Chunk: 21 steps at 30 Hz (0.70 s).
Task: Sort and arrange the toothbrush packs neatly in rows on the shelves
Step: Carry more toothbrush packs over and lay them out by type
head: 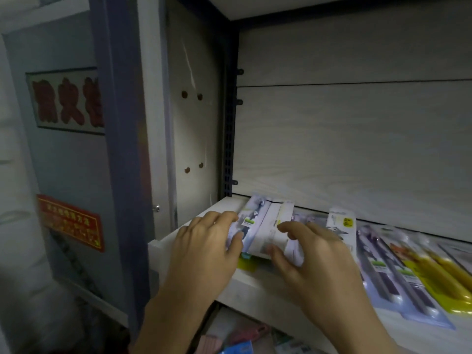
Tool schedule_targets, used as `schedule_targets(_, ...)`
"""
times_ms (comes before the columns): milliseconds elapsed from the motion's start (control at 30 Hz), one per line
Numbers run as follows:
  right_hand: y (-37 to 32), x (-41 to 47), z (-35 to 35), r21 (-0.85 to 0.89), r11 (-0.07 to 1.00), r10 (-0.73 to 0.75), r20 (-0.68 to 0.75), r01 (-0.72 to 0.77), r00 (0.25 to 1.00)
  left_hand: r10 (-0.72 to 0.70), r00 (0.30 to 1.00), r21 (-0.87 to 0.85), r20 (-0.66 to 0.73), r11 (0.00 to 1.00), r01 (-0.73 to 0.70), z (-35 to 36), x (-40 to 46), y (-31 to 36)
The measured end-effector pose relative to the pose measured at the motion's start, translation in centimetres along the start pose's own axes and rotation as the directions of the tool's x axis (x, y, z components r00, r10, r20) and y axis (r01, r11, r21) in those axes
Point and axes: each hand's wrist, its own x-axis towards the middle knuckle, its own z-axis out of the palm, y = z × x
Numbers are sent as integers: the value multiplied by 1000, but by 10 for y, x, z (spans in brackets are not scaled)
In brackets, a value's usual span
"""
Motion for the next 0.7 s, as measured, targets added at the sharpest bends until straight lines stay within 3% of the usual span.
schedule_targets(200,-17,16,7,-215,974,114,226,-64,967,66,992,-100,106,993,-55,11,20,-16)
schedule_targets(300,-22,20,18,-288,955,149,273,-67,951,81,990,-124,115,990,-66,13,25,-28)
schedule_targets(533,-30,17,23,-337,937,169,206,-93,964,117,983,-187,140,978,-90,9,26,-47)
schedule_targets(700,-40,8,18,-262,962,100,69,-79,993,142,978,-219,150,970,-107,11,23,-52)
